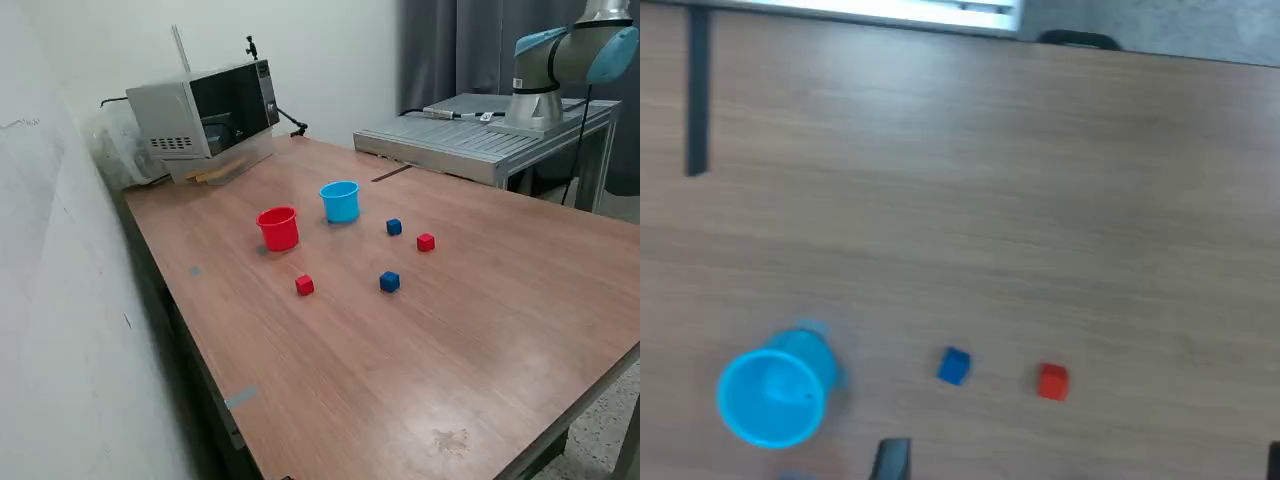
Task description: Place red objects in the red bin, and blue objects in the blue bin.
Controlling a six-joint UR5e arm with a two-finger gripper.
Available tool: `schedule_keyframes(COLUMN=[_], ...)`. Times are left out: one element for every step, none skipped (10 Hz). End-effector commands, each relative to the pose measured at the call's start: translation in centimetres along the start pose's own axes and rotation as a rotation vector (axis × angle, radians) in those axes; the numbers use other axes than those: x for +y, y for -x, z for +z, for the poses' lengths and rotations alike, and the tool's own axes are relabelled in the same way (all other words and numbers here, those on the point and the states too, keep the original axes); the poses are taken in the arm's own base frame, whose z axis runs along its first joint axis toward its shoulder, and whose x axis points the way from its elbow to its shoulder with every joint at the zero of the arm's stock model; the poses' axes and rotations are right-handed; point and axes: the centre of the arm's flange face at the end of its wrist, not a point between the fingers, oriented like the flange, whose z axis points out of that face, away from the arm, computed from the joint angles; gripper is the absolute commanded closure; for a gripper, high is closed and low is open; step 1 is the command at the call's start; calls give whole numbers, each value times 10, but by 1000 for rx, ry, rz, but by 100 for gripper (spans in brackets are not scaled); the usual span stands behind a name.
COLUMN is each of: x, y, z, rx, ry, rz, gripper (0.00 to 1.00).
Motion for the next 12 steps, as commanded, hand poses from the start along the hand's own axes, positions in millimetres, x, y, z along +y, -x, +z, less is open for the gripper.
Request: schedule_keyframes(x=[5, 10, 16, 29, 40, 47, 48, 56, 65, 76, 84, 89], y=[-11, -9, -8, -6, -5, -4, -2, -2, -2, -3, -4, -7], z=[-1, -4, -4, 3, 23, 47, 63, 89, 112, 148, 195, 245], rx=[101, 95, 88, 86, 92, 95, 93, 93, 96, 101, 104, 105], ry=[42, 77, 120, 152, 130, 107, 120, 99, 85, 56, 21, -1], rz=[-3, -1, 3, 7, 10, 14, 19, 20, 28, 52, 81, 94], gripper=[0, 0, 0, 0, 0, 0, 0, 0, 0, 0, 0, 0])
